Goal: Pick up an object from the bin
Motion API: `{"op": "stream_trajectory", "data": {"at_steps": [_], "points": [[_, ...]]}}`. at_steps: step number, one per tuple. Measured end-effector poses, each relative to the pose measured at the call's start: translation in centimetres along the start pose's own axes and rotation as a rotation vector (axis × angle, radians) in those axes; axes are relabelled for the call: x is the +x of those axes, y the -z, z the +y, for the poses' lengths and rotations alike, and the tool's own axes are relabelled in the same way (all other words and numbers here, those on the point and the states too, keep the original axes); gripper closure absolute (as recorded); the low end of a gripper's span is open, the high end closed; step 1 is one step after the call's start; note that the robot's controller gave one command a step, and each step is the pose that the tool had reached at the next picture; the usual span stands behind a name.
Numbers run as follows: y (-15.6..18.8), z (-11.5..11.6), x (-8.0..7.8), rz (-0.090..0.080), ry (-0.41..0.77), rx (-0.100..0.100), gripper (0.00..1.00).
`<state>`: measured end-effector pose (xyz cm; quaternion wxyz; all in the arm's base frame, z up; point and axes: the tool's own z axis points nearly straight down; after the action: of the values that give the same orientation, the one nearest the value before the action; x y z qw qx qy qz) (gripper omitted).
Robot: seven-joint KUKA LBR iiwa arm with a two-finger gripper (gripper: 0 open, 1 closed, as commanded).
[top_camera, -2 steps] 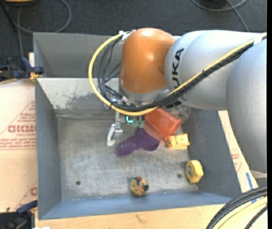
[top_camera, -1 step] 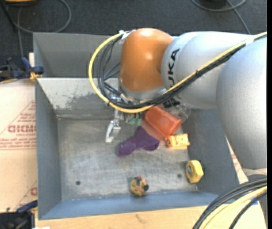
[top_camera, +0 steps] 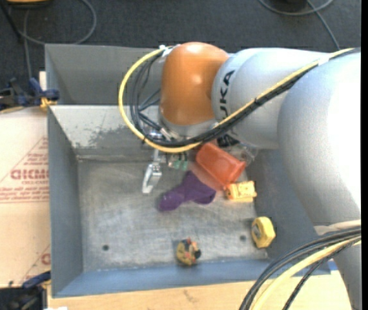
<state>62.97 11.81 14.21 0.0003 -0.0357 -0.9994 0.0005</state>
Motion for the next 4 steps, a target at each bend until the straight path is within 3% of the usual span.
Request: {"op": "stream_trajectory", "data": {"at_steps": [1, 2, 3, 4], "points": [[1.1, -2.4, 0.3, -0.003, 0.060, -0.002, 0.00], [1.8, -2.9, -1.0, -0.005, -0.180, -0.002, 0.00], [2.0, -2.8, -1.3, -0.006, -0.201, -0.003, 0.00], [2.6, -8.3, 1.1, -0.004, -0.029, -0.001, 0.00]]}}
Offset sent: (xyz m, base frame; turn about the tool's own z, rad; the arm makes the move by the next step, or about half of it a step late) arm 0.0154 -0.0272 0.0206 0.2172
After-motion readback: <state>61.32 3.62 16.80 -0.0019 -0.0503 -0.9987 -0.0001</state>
